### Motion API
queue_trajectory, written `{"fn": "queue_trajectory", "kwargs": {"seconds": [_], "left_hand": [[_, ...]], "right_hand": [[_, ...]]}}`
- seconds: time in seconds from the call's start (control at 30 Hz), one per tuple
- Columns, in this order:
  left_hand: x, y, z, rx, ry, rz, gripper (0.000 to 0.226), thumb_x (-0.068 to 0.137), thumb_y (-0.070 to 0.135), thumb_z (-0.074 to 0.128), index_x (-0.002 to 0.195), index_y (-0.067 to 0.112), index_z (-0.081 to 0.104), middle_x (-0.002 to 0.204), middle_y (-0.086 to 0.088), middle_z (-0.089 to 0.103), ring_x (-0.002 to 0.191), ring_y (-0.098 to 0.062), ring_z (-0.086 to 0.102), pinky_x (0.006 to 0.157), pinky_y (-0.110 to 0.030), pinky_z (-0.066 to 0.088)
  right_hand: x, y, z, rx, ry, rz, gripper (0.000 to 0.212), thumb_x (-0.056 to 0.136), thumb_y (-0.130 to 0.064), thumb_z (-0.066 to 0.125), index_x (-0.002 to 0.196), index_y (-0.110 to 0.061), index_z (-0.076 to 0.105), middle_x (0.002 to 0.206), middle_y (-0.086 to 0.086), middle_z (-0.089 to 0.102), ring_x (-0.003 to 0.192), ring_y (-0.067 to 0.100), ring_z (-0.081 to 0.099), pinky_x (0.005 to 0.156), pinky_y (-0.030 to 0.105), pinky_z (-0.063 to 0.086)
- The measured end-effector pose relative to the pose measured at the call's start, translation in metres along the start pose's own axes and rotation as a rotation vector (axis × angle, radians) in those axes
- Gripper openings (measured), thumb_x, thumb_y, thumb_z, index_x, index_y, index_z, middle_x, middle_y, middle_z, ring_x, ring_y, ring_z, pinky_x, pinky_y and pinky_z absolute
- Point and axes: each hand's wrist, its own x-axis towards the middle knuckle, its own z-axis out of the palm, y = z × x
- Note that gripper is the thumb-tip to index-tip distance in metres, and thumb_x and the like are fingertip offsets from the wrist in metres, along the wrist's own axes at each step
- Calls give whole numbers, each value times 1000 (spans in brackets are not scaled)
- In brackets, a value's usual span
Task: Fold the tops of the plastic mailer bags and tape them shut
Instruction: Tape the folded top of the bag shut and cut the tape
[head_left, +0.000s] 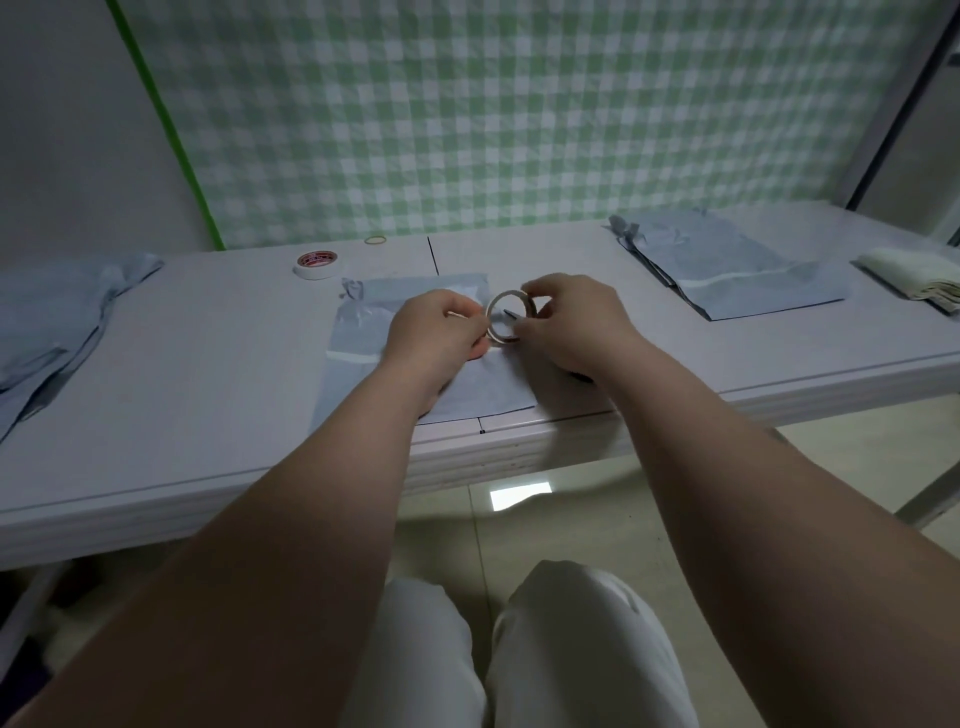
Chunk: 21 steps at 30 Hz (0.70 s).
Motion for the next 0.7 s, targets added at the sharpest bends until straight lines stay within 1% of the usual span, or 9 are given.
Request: {"fn": "queue_trajectory", "kwargs": {"seconds": [0.03,0.1,0.2,0.27,0.33,0.43,0.5,0.63,0.7], "left_hand": [[-1,0,0,52,6,10,12,77,1,65,79,14,65,78,-8,67,72,-21,66,79,-34,58],[-3,0,0,192,9,56,18,72,4,67,81,18,65,74,-2,68,69,-18,64,67,-25,54],[-7,-2,2,393,25,154,19,72,10,71,73,23,57,69,7,60,66,-11,56,57,-20,40],[-7,-3,4,513,30,199,21,74,14,70,63,24,56,71,7,61,72,-14,57,61,-23,43],[-7,-2,6,574,11,218,22,78,16,68,60,24,58,78,3,66,80,-17,61,69,-24,46],[-7,-1,7,610,-1,240,13,82,14,65,72,21,70,88,0,71,89,-18,62,74,-23,44],[-7,-1,8,617,13,250,13,83,11,63,79,19,74,92,-1,72,92,-18,62,75,-22,44],[-9,0,8,635,18,253,16,84,9,61,83,16,76,92,-2,72,91,-18,63,74,-22,44],[-8,-1,7,638,3,248,16,83,10,62,79,18,75,89,-1,72,88,-18,63,72,-22,44]], "right_hand": [[3,0,3,-11,21,7,34,85,-27,64,118,-23,62,115,2,64,109,20,56,84,25,41],[7,0,5,-16,71,29,19,84,-23,62,103,-22,66,107,4,65,103,23,57,80,28,44],[12,0,6,-49,119,26,17,88,-24,56,102,-19,65,109,6,64,103,25,56,78,31,44],[13,-1,5,-89,151,29,20,90,-23,52,105,-16,64,112,7,63,105,26,56,75,29,41],[13,1,5,-122,168,35,22,91,-22,52,106,-14,65,113,8,63,106,27,56,74,28,39],[11,5,5,-167,186,55,22,91,-20,51,106,-12,64,113,11,62,104,30,56,72,27,37],[10,7,5,-196,192,58,22,91,-21,51,106,-10,64,113,12,62,105,32,56,72,27,35],[10,5,3,-229,209,60,24,91,-20,52,109,-11,64,115,14,61,106,34,56,72,28,34],[9,4,3,-245,219,73,23,91,-19,51,109,-11,64,114,14,61,104,34,56,71,28,35]]}}
